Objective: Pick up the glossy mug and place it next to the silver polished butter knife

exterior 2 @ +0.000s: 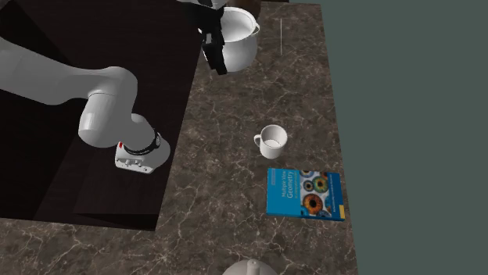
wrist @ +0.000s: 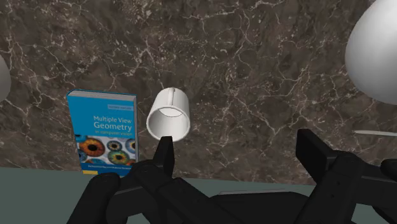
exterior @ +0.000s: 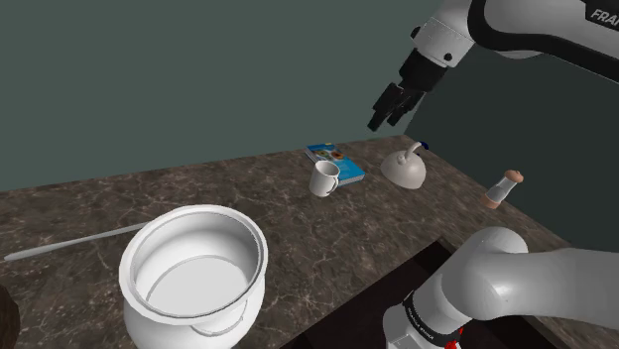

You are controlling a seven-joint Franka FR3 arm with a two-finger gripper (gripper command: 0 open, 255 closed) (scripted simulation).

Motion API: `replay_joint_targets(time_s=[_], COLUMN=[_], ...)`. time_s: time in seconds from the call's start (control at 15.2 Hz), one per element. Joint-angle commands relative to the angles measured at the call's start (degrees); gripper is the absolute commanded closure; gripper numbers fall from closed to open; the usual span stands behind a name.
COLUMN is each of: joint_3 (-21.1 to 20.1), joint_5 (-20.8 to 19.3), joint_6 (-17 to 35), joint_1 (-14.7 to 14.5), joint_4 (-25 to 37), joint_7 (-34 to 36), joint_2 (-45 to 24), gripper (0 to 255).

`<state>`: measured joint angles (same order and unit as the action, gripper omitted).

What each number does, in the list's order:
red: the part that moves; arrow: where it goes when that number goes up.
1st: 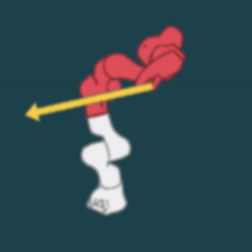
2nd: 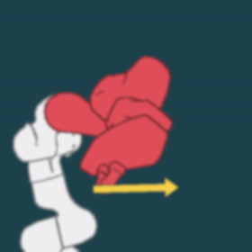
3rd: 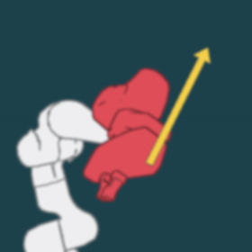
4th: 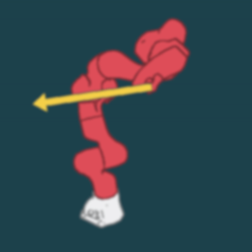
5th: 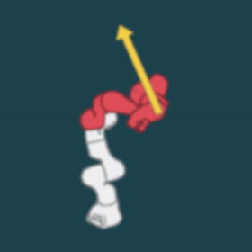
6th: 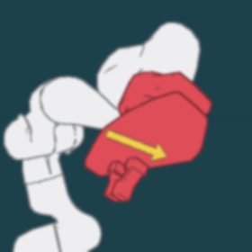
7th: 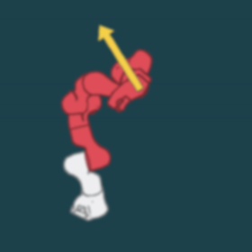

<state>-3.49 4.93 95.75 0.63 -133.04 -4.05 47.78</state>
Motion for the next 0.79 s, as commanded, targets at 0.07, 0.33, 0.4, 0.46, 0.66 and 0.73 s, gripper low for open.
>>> replay_joint_targets(time_s=[0.07, 0.33, 0.4, 0.46, 0.66, 0.73], joint_3=[0.41, 2.04, 2.44, 2.85, 4.05, 4.45], joint_5=[-0.2, -0.94, -1.1, -1.25, -1.63, -1.73], joint_6=[1.51, 7.57, 9.09, 10.6, 15.11, 16.59], joint_1=[0.21, 1.05, 1.26, 1.47, 2.07, 2.25], joint_4=[-0.84, -3.56, -4.08, -4.53, -5.47, -5.65], joint_7=[-0.5, -2.47, -2.96, -3.44, -4.89, -5.37], joint_2=[-1.05, -5.9, -7.27, -8.71, -13.39, -15.07], gripper=[0, 0, 0, 0, 0, 0])
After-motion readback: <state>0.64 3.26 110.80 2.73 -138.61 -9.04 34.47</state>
